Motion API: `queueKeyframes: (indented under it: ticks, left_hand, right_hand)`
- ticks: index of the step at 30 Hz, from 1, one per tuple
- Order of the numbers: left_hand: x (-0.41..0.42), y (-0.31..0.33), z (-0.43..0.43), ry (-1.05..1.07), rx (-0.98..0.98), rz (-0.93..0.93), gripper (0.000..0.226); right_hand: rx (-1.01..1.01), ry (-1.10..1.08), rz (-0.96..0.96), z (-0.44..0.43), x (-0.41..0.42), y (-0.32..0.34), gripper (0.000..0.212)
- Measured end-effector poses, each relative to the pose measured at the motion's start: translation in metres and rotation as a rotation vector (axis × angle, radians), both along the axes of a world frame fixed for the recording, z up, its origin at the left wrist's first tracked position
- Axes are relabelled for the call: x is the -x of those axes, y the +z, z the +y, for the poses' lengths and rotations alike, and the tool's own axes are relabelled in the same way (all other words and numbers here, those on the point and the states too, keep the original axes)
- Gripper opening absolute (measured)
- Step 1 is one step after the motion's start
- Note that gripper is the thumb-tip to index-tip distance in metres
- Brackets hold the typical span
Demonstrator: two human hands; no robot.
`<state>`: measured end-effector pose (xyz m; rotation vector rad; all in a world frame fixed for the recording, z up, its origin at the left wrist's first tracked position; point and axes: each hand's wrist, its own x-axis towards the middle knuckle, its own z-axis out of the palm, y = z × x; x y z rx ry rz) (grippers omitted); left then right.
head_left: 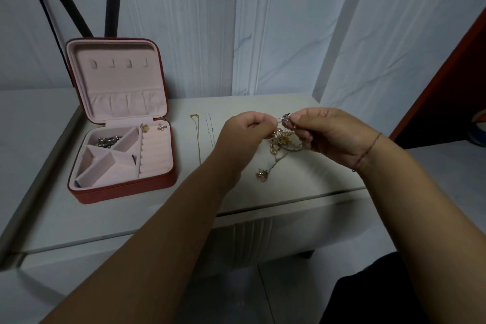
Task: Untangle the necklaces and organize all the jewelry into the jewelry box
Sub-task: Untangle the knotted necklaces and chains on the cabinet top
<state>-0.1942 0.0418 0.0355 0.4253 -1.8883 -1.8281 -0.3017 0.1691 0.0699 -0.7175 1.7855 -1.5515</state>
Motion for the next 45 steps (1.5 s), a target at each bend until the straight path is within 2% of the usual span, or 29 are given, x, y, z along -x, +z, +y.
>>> queueKeyframes:
  ticks: [7, 12, 17, 19, 22, 25, 28, 33, 45]
  left_hand:
    - [0.000, 0.002, 0.000, 0.008, -0.013, 0.004, 0.009]
    - [-0.001, 0.006, 0.007, -0.065, -0.161, 0.018, 0.013]
    - [0.000, 0.006, 0.002, -0.047, -0.090, -0.069, 0.010]
    - [-0.001, 0.005, -0.002, -0.048, -0.019, -0.095, 0.015]
    - [-0.003, 0.005, -0.004, -0.057, 0.068, -0.117, 0.019]
    - [-0.004, 0.005, -0.003, -0.035, 0.120, -0.128, 0.019]
    - [-0.004, 0.004, -0.002, -0.016, 0.153, -0.116, 0.018]
    - [-0.004, 0.003, -0.003, -0.013, 0.099, -0.101, 0.015]
    - [0.000, 0.003, -0.007, -0.129, -0.085, -0.066, 0.019]
  right_hand:
    - [-0.041, -0.028, 0.073, 0.000, 0.000, -0.002, 0.015]
    - [-0.046, -0.047, 0.124, -0.002, 0.000, -0.004, 0.011]
    - [-0.038, -0.080, 0.113, 0.002, 0.005, -0.003, 0.014]
    - [-0.027, -0.088, 0.082, 0.004, 0.007, -0.002, 0.020]
    - [0.023, -0.105, -0.011, 0.005, 0.010, -0.002, 0.011]
    - [0.054, -0.116, -0.110, 0.005, 0.013, -0.002, 0.015]
    - [0.129, -0.093, -0.253, 0.005, 0.014, -0.001, 0.009]
    - [0.215, -0.065, -0.375, 0.002, 0.011, -0.001, 0.009]
    - [0.221, -0.150, -0.434, -0.001, 0.008, 0.001, 0.015]
